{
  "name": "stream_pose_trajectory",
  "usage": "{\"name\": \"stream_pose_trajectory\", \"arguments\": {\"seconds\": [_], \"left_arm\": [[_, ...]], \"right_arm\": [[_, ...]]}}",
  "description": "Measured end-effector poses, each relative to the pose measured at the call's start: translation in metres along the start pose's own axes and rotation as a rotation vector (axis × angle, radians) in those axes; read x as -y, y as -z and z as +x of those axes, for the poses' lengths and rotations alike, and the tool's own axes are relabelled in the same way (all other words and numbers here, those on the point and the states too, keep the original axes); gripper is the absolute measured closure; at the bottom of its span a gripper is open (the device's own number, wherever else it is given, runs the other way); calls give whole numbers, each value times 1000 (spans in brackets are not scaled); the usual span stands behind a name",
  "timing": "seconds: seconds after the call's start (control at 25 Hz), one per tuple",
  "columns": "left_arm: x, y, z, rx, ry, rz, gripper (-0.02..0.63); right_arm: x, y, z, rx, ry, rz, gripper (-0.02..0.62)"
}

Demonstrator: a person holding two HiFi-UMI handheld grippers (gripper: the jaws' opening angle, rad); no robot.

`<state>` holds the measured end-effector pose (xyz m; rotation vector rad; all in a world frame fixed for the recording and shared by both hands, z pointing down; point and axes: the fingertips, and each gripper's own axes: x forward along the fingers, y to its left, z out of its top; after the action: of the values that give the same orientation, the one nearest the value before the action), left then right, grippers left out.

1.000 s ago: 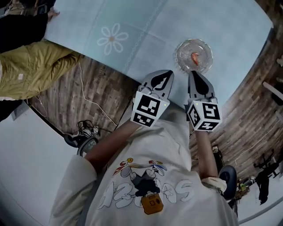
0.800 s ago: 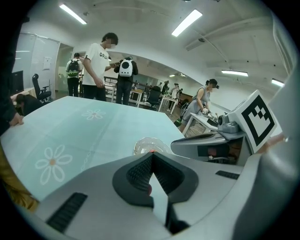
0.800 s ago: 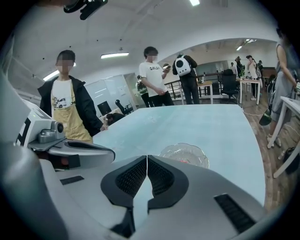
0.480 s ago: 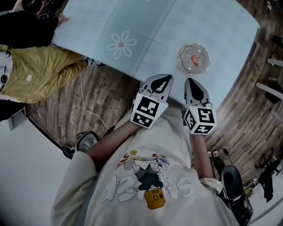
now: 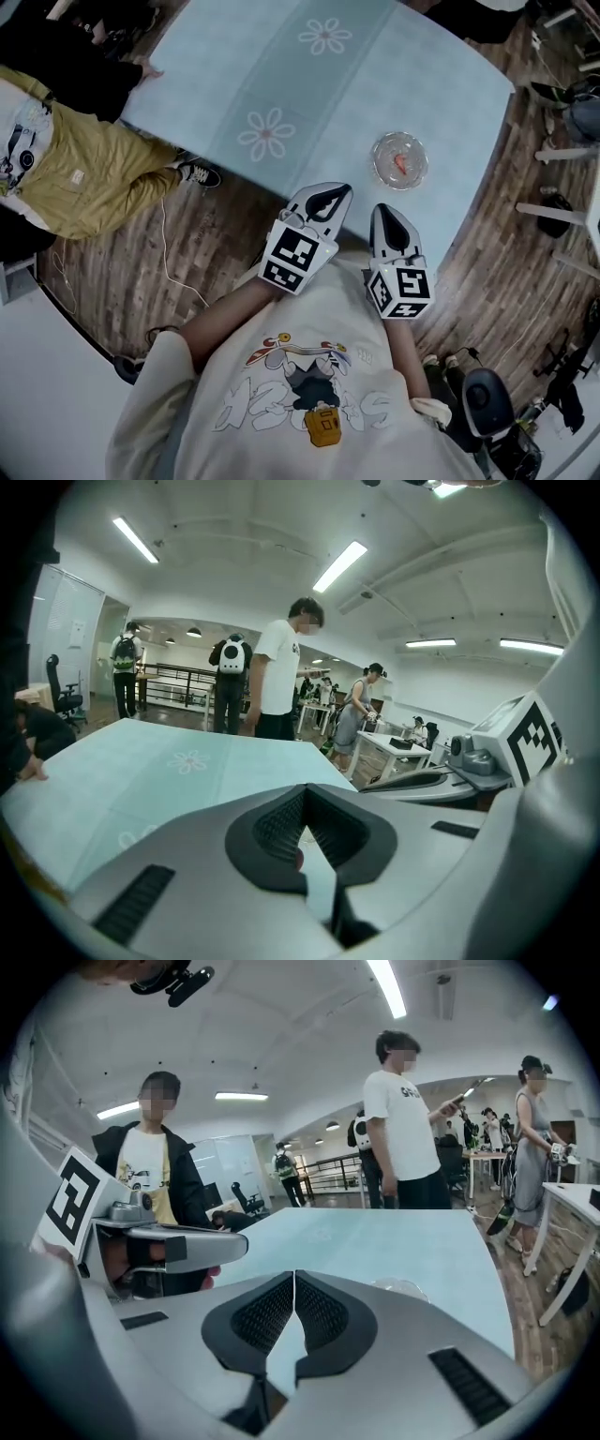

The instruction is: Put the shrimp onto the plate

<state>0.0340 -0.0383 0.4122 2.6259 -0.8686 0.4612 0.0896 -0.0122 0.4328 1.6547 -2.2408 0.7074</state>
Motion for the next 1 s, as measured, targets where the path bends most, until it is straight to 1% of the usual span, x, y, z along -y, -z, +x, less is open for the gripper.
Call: {"name": "stream_pose_trajectory", "arguments": {"seconds": [0.08,0.16,0.24,0.36,0.48,0.64,0.88,1.0], "left_arm": [[5,1,-9,-15,53,-10,598],[7,7,-22,-43,77,17,598],[0,8,-39,-42,62,69,598],[-9,0,-66,-4,55,89,598],[-7,-3,-89,33,60,109,598],[-13,-2,-105,66,51,118,598],[-16,-1,-114,74,53,108,598],[-21,2,-115,76,46,94,598]], "right_arm": [[-12,-10,-4,29,-1,-7,566],[-25,-17,-7,55,0,-6,566],[-39,-24,-12,84,2,0,566],[-62,-30,-21,123,3,7,566],[-82,-29,-26,143,-4,6,566],[-98,-28,-23,154,2,7,566],[-112,-36,-27,200,-12,-9,569],[-115,-34,-24,194,-18,-15,569]]}}
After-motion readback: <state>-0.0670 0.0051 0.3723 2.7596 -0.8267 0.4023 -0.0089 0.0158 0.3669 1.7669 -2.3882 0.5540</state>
